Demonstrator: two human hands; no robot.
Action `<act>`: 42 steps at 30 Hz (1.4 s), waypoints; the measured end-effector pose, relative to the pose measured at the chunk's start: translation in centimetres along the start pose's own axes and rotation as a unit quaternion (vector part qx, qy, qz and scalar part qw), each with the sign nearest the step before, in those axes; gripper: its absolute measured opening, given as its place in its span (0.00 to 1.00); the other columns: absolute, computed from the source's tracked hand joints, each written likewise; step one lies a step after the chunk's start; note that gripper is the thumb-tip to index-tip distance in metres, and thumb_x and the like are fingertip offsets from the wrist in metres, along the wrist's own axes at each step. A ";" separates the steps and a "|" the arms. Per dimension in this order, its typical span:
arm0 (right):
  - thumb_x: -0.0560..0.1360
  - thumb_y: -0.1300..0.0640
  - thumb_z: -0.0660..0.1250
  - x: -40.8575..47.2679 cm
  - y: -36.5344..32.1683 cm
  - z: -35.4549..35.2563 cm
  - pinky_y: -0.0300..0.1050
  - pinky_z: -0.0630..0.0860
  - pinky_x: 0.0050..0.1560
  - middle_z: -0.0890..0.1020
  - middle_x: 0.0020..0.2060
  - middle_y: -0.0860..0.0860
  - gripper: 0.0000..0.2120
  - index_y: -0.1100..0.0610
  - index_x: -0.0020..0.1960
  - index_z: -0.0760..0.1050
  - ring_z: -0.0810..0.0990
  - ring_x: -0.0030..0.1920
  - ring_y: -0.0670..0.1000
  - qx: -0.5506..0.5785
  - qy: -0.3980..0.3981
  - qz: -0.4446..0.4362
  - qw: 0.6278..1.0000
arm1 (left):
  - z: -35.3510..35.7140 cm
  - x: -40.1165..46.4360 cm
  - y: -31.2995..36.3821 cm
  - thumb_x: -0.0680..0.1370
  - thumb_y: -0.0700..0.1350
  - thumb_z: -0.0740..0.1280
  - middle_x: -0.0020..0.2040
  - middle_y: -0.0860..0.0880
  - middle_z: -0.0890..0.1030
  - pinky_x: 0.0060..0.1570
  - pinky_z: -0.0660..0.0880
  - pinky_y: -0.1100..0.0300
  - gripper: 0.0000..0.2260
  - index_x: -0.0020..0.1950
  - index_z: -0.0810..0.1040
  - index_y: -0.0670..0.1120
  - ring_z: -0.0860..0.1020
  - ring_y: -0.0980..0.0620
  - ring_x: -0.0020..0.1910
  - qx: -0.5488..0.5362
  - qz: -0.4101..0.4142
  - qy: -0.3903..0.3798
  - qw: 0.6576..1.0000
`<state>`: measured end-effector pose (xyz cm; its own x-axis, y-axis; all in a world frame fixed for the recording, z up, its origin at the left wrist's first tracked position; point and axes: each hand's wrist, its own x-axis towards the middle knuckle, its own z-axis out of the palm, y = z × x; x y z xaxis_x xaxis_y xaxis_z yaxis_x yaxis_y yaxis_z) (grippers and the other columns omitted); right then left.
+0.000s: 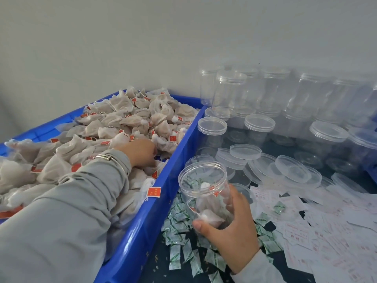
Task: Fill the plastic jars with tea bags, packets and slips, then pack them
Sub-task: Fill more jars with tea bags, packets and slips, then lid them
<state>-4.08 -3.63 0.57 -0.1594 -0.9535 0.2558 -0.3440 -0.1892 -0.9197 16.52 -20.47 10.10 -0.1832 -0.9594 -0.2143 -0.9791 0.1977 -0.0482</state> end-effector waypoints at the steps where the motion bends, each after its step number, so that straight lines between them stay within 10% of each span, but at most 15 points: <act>1: 0.49 0.33 0.74 -0.1 0.0 0.0 0.29 0.70 0.55 0.69 0.56 0.33 0.51 0.41 0.70 0.62 0.68 0.58 0.33 0.001 -0.002 0.001 1.000 | -0.1 -0.2 0.2 0.75 0.45 0.67 0.57 0.46 0.79 0.50 0.72 0.59 0.16 0.63 0.75 0.45 0.77 0.48 0.54 0.008 -0.003 -0.006 1.000; 11: 0.51 0.36 0.76 -0.3 -0.4 0.3 0.34 0.75 0.56 0.71 0.59 0.41 0.50 0.43 0.71 0.64 0.72 0.60 0.40 -0.003 -0.037 -0.004 0.999 | -2.5 -1.6 -0.3 0.76 0.38 0.61 0.62 0.45 0.75 0.50 0.70 0.59 0.18 0.66 0.73 0.44 0.74 0.46 0.57 0.033 -0.055 -0.004 0.998; 19: 0.50 0.34 0.75 -0.2 -0.3 0.3 0.26 0.72 0.52 0.72 0.57 0.42 0.52 0.45 0.71 0.64 0.72 0.57 0.36 0.002 -0.019 -0.009 1.000 | -3.0 -0.6 -2.0 0.73 0.38 0.66 0.42 0.47 0.75 0.38 0.67 0.58 0.02 0.45 0.76 0.40 0.72 0.49 0.39 -0.065 -0.102 0.110 0.987; 22: 0.50 0.35 0.76 -0.2 -0.3 0.4 0.29 0.74 0.53 0.72 0.57 0.41 0.52 0.44 0.71 0.64 0.73 0.57 0.35 0.012 -0.023 -0.002 1.000 | -3.3 0.0 -2.0 0.76 0.40 0.63 0.35 0.48 0.70 0.36 0.65 0.58 0.11 0.34 0.68 0.42 0.67 0.52 0.32 -0.064 -0.119 0.135 0.982; 28: 0.52 0.44 0.83 -0.3 0.0 0.5 0.31 0.74 0.55 0.72 0.57 0.41 0.52 0.45 0.71 0.63 0.73 0.58 0.38 0.014 -0.028 0.001 1.000 | -3.5 -0.2 -1.7 0.79 0.44 0.57 0.49 0.42 0.77 0.40 0.67 0.57 0.10 0.50 0.76 0.40 0.75 0.43 0.47 -0.135 -0.077 0.190 0.969; 34: 0.51 0.41 0.79 -0.2 -0.1 0.6 0.27 0.72 0.53 0.72 0.57 0.42 0.51 0.45 0.71 0.64 0.73 0.57 0.36 0.017 -0.022 0.005 1.000 | -5.4 -2.3 0.6 0.76 0.42 0.61 0.36 0.53 0.75 0.36 0.69 0.60 0.08 0.42 0.76 0.53 0.73 0.53 0.34 -0.502 -0.007 0.311 0.807; 38: 0.50 0.37 0.77 -0.1 0.0 0.6 0.40 0.75 0.59 0.72 0.58 0.41 0.51 0.45 0.71 0.64 0.74 0.59 0.41 0.000 -0.019 0.006 1.000 | -5.9 -4.5 2.9 0.77 0.36 0.62 0.35 0.52 0.79 0.43 0.73 0.56 0.15 0.36 0.79 0.51 0.77 0.53 0.39 -0.716 0.112 0.181 0.664; 42: 0.50 0.36 0.77 -0.2 0.0 0.6 0.37 0.75 0.58 0.72 0.58 0.40 0.51 0.44 0.70 0.65 0.74 0.60 0.41 0.001 -0.016 0.004 1.000 | -4.8 -5.3 4.9 0.77 0.36 0.63 0.36 0.53 0.80 0.40 0.73 0.58 0.15 0.36 0.79 0.51 0.78 0.53 0.37 -0.693 0.157 0.083 0.699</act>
<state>-3.49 -3.62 0.32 -0.1331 -0.9618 0.2393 -0.3412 -0.1822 -0.9221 12.25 -15.41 15.71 -0.3041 -0.9451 0.1198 -0.0125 0.1298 0.9915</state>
